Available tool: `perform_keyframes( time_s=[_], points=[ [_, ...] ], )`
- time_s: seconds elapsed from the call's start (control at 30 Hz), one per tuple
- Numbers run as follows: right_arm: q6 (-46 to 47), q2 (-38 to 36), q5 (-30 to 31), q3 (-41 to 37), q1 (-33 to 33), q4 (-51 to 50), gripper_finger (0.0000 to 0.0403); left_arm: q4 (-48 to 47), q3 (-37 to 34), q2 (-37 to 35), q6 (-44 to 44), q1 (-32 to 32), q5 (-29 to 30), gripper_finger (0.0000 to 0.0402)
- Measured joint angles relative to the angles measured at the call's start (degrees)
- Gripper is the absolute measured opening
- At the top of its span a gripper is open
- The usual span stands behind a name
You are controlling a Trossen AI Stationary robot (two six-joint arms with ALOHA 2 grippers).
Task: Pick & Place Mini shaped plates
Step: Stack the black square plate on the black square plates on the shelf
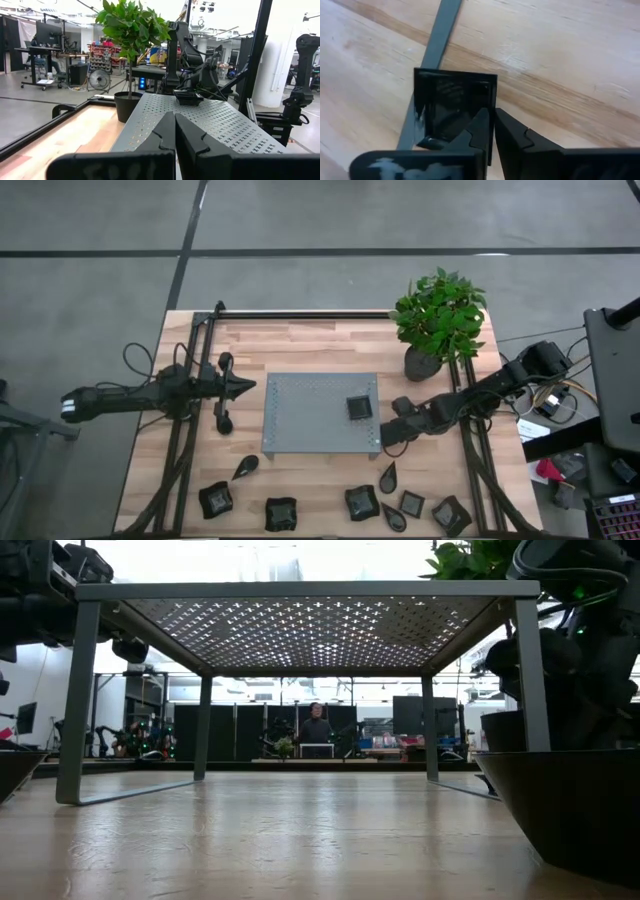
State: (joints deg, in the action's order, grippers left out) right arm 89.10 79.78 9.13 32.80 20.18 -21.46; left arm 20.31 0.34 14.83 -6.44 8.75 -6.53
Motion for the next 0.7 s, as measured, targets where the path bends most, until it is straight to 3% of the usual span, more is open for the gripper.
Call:
perform_keyframes(
  time_s=[0.33, 0.7],
  points=[
    [-1.31, -1.74, -1.15, 0.2, 0.0, -1.1, 0.0009, -0.02, 0.0, 0.0, 0.0, 0.0, -0.02, 0.0],
    [1.16, -15.0, -4.37, 0.59, -0.09, -10.22, 0.0008, -0.01, 0.0, 0.0, 0.0, 0.01, -0.01, 0.0]
  ],
)
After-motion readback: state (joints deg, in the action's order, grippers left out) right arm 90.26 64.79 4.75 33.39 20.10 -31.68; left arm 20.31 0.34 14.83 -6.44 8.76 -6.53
